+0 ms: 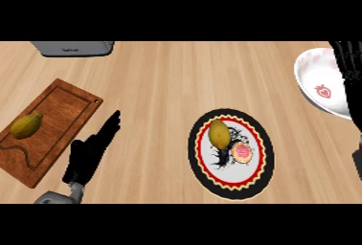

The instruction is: Pick the cupcake from the plate and place it in the bowl

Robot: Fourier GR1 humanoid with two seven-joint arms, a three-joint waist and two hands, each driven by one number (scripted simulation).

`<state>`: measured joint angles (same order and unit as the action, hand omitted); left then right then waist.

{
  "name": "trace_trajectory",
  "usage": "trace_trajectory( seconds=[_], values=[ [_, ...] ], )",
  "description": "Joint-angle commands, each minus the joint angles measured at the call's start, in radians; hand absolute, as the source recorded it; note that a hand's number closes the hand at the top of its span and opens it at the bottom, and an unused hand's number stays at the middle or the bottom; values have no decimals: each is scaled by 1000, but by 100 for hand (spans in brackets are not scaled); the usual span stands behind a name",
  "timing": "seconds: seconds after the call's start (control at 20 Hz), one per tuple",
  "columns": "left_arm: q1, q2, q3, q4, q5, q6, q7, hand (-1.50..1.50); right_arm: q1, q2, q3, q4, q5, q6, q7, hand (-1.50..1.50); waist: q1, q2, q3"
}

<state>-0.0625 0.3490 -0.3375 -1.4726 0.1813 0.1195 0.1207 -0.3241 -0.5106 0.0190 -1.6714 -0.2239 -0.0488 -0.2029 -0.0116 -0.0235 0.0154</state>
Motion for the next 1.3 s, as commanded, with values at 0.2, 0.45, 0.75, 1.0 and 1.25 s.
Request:
trace_trajectory(
  seconds=[0.2, 0.45, 0.75, 1.0, 1.25],
  values=[
    [-148, 66, 239, -90, 24, 83, -108, 0, -37, 277, 266, -15, -8, -76, 164, -150, 82, 22, -19],
    [-138, 76, 324, -77, 65, 106, -134, 0, 89, 265, 286, 46, 430, -464, 146, -150, 21, 13, -23],
    [-163, 114, 406, -48, 119, 67, -136, 0, 161, 416, 596, -14, 850, -658, 357, -150, -3, 9, -21],
    [-110, 101, 411, -6, 109, 51, -200, 0, 170, 310, 575, -109, 1106, -466, 684, -150, -28, 5, -24],
    [-126, 106, 423, -5, 106, 61, -186, 0, 189, 306, 608, -267, 1245, -186, 988, -150, -37, 4, -24]
  ],
)
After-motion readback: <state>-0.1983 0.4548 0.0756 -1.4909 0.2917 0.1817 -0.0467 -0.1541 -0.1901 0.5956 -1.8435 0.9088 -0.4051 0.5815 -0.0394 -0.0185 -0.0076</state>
